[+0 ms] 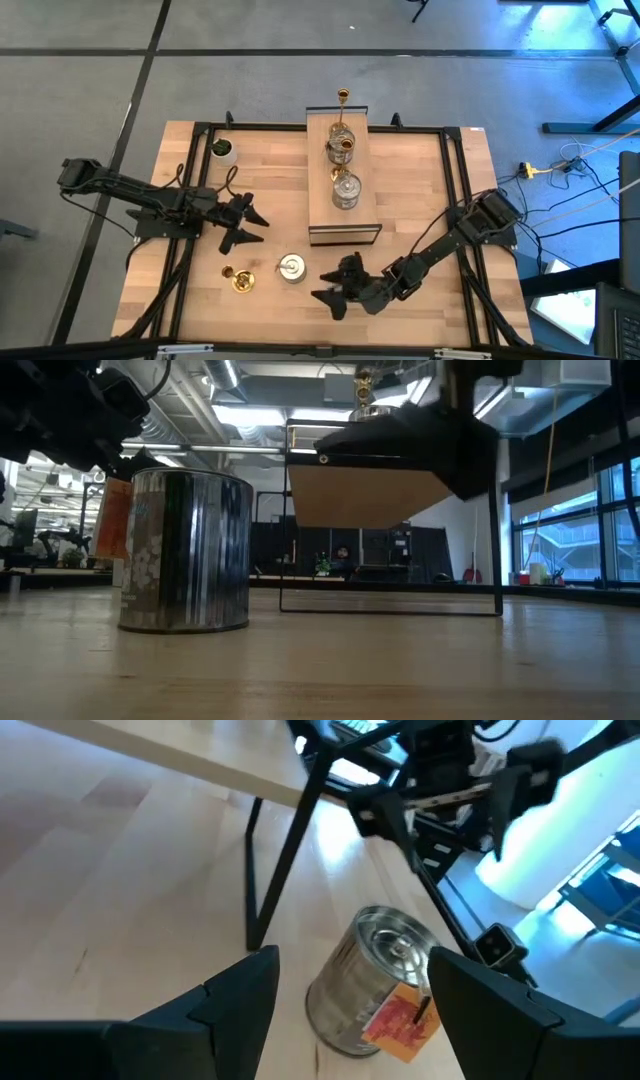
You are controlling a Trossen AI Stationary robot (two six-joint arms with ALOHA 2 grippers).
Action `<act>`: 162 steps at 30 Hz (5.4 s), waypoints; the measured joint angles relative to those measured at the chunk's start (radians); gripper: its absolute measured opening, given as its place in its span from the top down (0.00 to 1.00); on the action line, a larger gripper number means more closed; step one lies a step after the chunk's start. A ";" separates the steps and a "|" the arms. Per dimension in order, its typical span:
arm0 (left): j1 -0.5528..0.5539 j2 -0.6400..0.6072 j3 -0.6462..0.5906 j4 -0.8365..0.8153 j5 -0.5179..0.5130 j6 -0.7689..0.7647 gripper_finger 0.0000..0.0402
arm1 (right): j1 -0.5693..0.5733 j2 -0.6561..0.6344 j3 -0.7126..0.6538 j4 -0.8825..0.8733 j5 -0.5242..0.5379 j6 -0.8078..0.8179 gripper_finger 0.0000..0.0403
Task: Pick & Place candle stick holders
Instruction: Put the silver scented candle on the shelf
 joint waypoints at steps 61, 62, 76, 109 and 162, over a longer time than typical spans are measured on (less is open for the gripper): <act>-0.042 0.248 0.001 0.123 0.163 0.307 0.37 | -0.071 0.100 0.000 0.157 -0.056 -0.276 0.19; -0.051 0.261 0.001 0.153 0.141 0.311 0.37 | -0.071 0.100 0.000 0.157 -0.056 -0.275 0.19; -0.074 0.505 0.001 0.348 0.000 0.295 0.37 | -0.071 0.100 0.000 0.155 -0.056 -0.268 0.19; -0.234 0.710 0.116 0.388 -0.123 0.476 0.10 | -0.071 0.100 0.000 0.156 -0.053 -0.244 0.19; -0.245 1.052 0.316 0.621 -0.034 0.383 0.08 | -0.047 0.101 0.000 0.075 -0.207 -0.167 0.06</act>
